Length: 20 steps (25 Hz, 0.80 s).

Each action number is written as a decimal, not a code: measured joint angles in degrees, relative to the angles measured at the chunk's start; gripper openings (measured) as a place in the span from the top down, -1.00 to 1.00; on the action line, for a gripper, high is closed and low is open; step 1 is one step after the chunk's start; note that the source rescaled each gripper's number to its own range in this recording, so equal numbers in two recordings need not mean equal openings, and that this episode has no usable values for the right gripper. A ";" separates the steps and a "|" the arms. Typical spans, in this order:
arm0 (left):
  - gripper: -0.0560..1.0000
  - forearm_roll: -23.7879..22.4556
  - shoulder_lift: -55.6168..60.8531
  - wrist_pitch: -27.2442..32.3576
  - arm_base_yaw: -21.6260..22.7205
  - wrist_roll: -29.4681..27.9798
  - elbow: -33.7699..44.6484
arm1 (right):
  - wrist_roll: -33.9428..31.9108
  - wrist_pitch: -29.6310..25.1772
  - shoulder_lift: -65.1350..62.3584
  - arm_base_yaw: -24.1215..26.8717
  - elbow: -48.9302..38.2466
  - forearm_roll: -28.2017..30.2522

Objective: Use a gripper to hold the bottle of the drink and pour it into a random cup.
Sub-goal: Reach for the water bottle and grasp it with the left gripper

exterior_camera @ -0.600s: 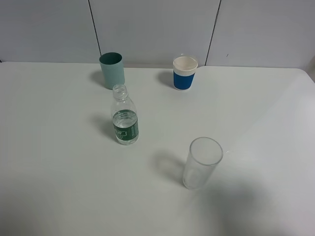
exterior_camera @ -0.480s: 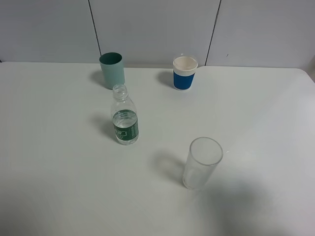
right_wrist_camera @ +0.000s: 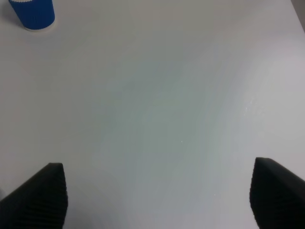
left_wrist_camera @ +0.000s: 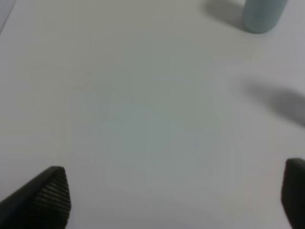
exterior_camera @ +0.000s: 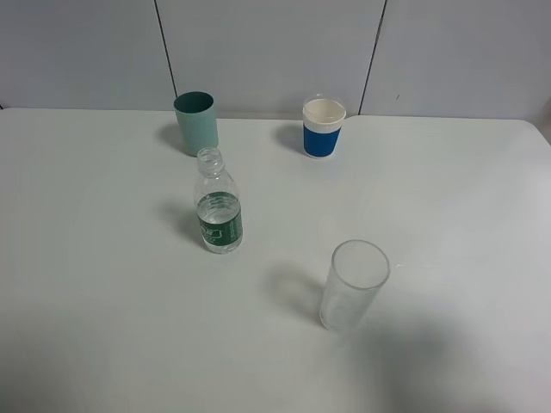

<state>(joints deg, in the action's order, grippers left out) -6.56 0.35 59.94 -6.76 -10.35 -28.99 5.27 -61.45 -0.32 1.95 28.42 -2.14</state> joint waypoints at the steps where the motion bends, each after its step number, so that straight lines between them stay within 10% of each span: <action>1: -0.56 0.00 0.00 0.00 0.00 0.00 0.00 | 0.00 0.00 0.00 0.00 0.00 0.00; 20: -0.56 0.00 0.00 0.00 0.00 0.00 0.00 | 0.00 0.00 0.00 0.00 0.00 0.00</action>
<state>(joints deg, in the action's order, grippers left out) -6.56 0.35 59.94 -6.76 -10.35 -28.99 5.27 -61.45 -0.32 1.95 28.42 -2.14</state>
